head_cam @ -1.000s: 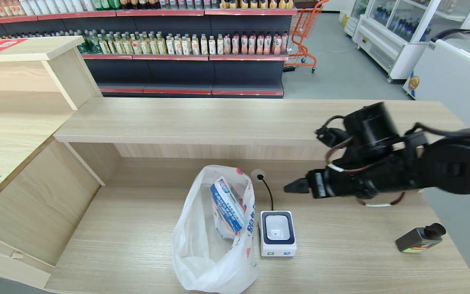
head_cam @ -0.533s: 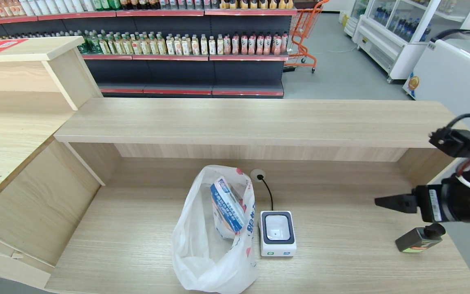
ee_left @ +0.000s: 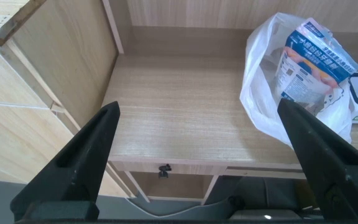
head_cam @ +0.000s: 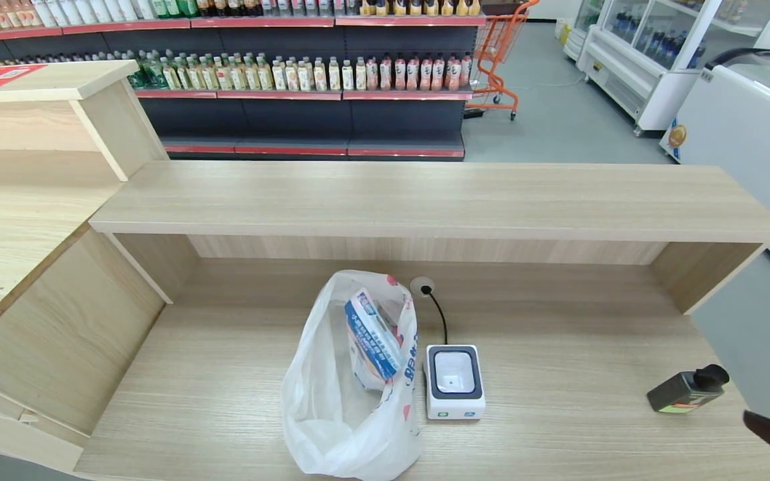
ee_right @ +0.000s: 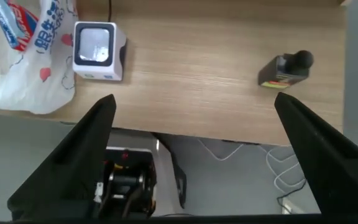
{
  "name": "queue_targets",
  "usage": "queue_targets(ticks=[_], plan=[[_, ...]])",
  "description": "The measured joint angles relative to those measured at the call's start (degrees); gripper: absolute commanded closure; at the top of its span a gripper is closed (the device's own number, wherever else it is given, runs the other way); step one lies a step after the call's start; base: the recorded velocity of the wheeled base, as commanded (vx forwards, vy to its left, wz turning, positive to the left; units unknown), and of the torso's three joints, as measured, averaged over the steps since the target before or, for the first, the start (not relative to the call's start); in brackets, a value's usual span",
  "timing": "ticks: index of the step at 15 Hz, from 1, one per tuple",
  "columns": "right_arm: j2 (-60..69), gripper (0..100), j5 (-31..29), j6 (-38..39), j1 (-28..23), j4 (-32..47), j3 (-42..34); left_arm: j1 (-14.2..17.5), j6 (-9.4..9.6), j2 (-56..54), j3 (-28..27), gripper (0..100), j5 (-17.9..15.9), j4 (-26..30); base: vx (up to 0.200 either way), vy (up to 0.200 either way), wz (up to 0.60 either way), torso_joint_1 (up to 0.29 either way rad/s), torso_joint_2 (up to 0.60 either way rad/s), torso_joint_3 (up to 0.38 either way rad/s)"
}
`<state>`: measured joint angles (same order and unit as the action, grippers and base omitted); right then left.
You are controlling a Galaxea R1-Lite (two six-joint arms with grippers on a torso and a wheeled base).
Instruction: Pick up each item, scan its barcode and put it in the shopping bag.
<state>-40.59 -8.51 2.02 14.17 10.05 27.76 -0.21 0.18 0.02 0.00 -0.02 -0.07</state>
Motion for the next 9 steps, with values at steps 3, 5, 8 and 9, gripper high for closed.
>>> queue_targets(ticks=[3, 5, 8, 9], plan=[[11.2, 0, -2.5, -2.2, -0.1, 4.6, -3.4, 0.0, 0.15, 0.0, 0.0, 0, 0.0, 0.0, 0.0, -0.2, 0.0, -0.004, 0.0, 0.002], [16.7, 0, -2.3, -2.5, 0.0, 5.5, -4.9, 0.1, 0.15, 0.0, 0.0, 0, 0.0, 0.0, 0.0, -0.2, 0.0, 0.01, 0.0, 0.002], [24.6, 0, 2.8, -2.5, 0.4, 5.9, -7.3, 0.0, 0.15, 0.0, 0.0, 0, 0.0, 0.0, 0.0, -0.2, 0.0, 0.001, 0.0, 0.001], [27.1, 0, 4.1, -2.5, 0.4, 6.5, -8.0, 0.0, 0.15, 0.0, 0.0, 0, 0.0, 0.0, 0.0, -0.2, 0.0, 0.002, -0.01, 0.002]])
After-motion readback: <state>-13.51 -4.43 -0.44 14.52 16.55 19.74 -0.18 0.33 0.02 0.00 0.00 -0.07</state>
